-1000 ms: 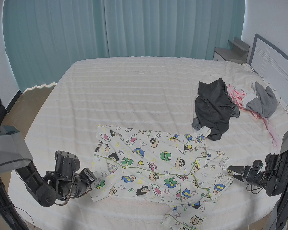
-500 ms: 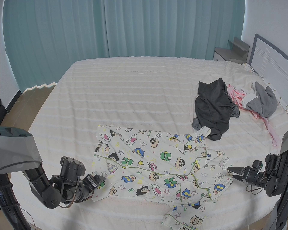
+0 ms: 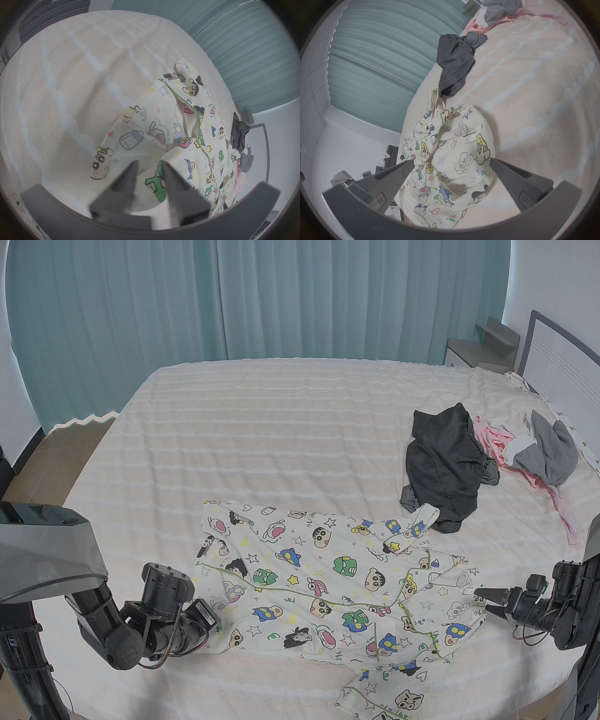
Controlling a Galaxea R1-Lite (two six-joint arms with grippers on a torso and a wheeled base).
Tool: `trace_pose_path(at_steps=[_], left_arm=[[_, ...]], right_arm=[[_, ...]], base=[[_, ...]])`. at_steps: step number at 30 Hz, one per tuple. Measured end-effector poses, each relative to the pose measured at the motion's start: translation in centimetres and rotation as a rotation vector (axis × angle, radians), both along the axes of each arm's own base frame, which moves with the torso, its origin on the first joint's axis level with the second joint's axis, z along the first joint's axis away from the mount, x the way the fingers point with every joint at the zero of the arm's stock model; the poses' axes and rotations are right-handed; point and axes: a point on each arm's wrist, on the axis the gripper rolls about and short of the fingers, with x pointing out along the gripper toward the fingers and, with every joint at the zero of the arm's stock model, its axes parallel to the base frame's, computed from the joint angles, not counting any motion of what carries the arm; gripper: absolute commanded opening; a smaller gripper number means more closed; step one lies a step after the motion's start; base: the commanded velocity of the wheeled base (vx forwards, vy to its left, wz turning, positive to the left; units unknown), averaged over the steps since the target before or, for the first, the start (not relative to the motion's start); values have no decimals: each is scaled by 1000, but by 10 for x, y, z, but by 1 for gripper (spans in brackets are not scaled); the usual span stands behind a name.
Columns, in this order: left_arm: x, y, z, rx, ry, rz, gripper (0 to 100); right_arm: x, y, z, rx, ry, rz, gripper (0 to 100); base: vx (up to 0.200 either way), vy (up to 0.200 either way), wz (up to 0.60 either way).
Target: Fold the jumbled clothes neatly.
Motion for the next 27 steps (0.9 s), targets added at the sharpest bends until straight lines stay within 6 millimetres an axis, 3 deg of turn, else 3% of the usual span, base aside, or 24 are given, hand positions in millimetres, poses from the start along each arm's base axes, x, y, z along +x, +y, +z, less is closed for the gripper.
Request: trace_pose_path(at_steps=[7, 18, 27], left_arm=[[1, 1, 9, -3, -34, 5, 0], [-1, 6, 44, -7, -163, -17, 0], [13, 18, 65, 23, -268, -8, 0]], right_arm=[[0, 0, 0, 0, 0, 0, 100], [0, 0, 0, 0, 0, 0, 100], [0, 0, 0, 0, 0, 0, 100]], base=[[0, 0, 0], [0, 0, 0], [0, 0, 0]])
